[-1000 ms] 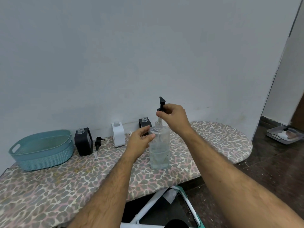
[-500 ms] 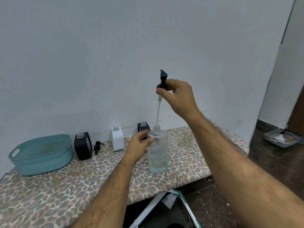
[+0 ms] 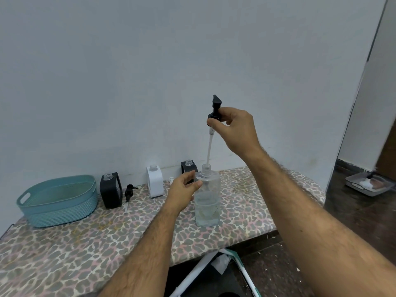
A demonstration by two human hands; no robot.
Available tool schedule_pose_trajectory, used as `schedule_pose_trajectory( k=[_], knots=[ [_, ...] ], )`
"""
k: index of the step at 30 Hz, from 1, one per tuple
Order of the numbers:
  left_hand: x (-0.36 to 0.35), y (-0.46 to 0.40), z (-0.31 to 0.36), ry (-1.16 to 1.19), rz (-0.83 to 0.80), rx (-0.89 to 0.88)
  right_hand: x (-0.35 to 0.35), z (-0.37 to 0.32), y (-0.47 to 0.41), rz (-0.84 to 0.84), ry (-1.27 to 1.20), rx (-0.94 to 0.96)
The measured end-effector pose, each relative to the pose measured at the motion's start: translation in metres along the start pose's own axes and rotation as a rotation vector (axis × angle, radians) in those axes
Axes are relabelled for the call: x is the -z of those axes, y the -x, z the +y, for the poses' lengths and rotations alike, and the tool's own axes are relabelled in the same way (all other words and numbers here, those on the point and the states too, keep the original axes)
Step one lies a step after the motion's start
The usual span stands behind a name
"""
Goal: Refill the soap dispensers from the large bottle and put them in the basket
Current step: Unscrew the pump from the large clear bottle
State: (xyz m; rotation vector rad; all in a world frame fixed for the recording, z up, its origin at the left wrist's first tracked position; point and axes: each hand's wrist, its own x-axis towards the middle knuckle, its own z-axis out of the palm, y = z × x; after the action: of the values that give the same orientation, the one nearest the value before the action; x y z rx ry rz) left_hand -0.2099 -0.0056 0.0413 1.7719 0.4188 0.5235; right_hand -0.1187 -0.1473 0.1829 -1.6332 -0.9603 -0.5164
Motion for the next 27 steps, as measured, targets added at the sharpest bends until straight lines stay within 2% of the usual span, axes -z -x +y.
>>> schedule_pose_trajectory(
  k=[13,27],
  knots=[
    [-0.002,0.002,-0.001,0.010,0.016,-0.005,0.008,-0.003,0.000,0.020,-0.059,-0.051],
    [-0.004,0.005,-0.002,0.007,0.030,-0.035,0.056,-0.012,-0.038,0.186,-0.099,-0.014]
  ],
)
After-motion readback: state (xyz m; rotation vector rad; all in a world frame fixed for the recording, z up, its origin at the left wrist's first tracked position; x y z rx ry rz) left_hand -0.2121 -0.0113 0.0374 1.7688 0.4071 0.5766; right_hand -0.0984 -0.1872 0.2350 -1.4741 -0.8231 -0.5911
